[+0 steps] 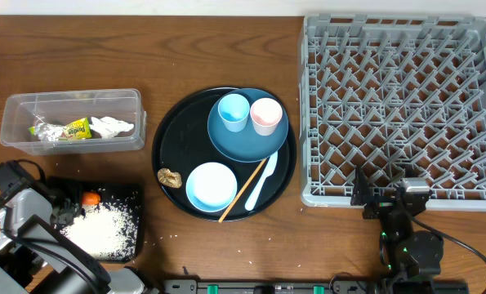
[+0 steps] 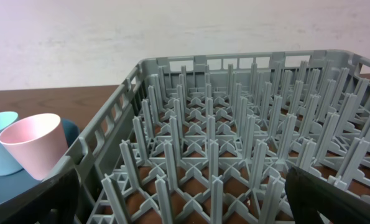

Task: Sort waste into correct bins and load items into the dishwasher rack
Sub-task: 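Carry the carrot with the left gripper and lay it on the rice tray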

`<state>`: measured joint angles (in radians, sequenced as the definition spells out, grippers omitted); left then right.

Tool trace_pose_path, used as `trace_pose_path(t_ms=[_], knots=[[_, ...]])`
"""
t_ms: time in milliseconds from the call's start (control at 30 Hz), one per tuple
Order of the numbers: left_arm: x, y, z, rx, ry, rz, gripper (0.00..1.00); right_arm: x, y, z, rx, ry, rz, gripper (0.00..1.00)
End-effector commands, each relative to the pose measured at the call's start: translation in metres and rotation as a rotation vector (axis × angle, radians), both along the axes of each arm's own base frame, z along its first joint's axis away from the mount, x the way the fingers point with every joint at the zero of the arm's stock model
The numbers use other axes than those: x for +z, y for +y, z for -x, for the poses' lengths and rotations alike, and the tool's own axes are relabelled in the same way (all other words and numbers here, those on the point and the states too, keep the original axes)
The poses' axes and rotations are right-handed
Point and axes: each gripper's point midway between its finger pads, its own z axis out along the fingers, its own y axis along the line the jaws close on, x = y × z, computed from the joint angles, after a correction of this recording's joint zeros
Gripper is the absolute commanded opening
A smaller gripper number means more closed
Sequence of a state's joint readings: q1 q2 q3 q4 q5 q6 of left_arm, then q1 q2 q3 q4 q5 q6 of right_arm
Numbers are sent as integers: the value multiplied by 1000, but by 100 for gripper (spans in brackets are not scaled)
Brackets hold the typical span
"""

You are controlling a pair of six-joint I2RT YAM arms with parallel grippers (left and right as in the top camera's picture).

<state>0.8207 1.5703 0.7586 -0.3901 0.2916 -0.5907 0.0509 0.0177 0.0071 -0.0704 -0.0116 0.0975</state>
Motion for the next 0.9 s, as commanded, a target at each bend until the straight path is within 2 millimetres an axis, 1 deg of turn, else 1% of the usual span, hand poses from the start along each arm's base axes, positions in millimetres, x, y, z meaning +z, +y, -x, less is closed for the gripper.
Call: trace_pose_path(t_ms=[0, 133, 333, 500, 633, 800, 833, 867], knots=[[0, -2, -7, 21, -30, 7, 13, -2, 4, 0, 18, 4, 9, 99], [4, -1, -19, -3, -60, -23, 13, -2, 4, 0, 18, 5, 9, 99], [8, -8, -37, -47, -95, -53, 13, -2, 4, 0, 18, 4, 9, 99], [10, -5, -41, 15, -112, -44, 14, -2, 4, 0, 18, 5, 9, 99], [12, -2, -45, 25, -129, -53, 17, -2, 4, 0, 18, 4, 9, 99], [12, -3, -45, 29, -130, -43, 17, -2, 4, 0, 18, 5, 9, 99], [12, -4, -45, 28, -131, -40, 31, -2, 4, 0, 18, 4, 9, 99], [12, -5, -44, 28, -127, -37, 40, -2, 4, 0, 18, 4, 9, 99]])
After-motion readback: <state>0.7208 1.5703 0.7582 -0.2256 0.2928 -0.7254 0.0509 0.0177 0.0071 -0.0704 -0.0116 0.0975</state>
